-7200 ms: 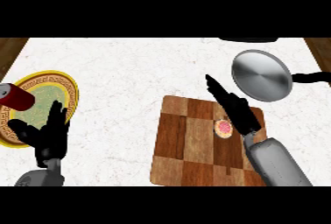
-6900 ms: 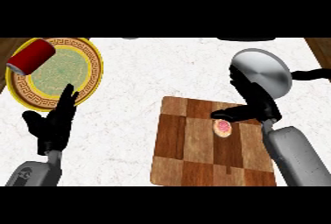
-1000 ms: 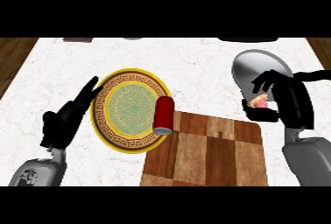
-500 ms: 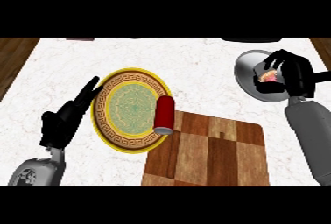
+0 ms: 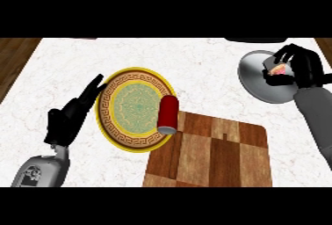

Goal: Pick the cupcake from the cutting board and place it in the pan

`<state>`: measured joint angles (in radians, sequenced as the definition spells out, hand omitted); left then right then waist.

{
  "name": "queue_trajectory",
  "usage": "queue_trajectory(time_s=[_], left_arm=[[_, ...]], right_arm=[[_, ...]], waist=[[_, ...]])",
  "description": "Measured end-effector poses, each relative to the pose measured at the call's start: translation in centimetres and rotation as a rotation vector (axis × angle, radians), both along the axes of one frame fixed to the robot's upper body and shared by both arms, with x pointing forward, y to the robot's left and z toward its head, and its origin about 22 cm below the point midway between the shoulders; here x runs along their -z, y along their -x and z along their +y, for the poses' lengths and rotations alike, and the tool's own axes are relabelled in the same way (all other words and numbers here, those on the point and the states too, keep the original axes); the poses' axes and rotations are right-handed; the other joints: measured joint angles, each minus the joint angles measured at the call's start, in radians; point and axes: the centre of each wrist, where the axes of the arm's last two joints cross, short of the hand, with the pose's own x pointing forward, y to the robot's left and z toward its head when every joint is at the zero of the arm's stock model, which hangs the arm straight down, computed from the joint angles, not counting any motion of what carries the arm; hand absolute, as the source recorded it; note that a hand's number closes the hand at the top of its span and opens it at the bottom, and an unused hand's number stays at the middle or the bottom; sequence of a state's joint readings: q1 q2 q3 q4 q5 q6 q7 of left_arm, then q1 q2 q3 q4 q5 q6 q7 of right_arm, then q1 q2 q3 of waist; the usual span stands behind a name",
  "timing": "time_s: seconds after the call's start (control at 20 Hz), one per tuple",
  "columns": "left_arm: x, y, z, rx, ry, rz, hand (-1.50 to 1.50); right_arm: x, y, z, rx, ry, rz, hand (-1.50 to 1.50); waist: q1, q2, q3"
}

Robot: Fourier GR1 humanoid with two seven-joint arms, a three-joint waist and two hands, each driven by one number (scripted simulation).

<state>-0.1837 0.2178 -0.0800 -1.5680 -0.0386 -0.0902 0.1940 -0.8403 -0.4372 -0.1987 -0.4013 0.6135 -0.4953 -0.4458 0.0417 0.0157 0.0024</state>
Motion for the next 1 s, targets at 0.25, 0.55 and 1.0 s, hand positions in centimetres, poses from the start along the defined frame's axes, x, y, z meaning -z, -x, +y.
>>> queue_trajectory(time_s=[0.25,0.55,1.0], left_arm=[[-0.3,-0.6,-0.6,0.026,0.003,-0.013,0.00],[-0.4,-0.4,-1.3,0.049,0.008,-0.019,0.00],[-0.7,-0.4,-1.5,0.045,0.010,-0.030,0.00]], right_arm=[[0.6,0.4,-1.8,0.100,-0.013,0.148,-1.50],[0.3,0.2,-2.3,0.109,-0.083,0.279,-1.50],[-0.6,0.0,-3.0,0.024,-0.410,0.117,-1.50]], waist=[[0.020,0.011,0.000],[0.047,0.021,0.003],[0.044,0.026,0.007]])
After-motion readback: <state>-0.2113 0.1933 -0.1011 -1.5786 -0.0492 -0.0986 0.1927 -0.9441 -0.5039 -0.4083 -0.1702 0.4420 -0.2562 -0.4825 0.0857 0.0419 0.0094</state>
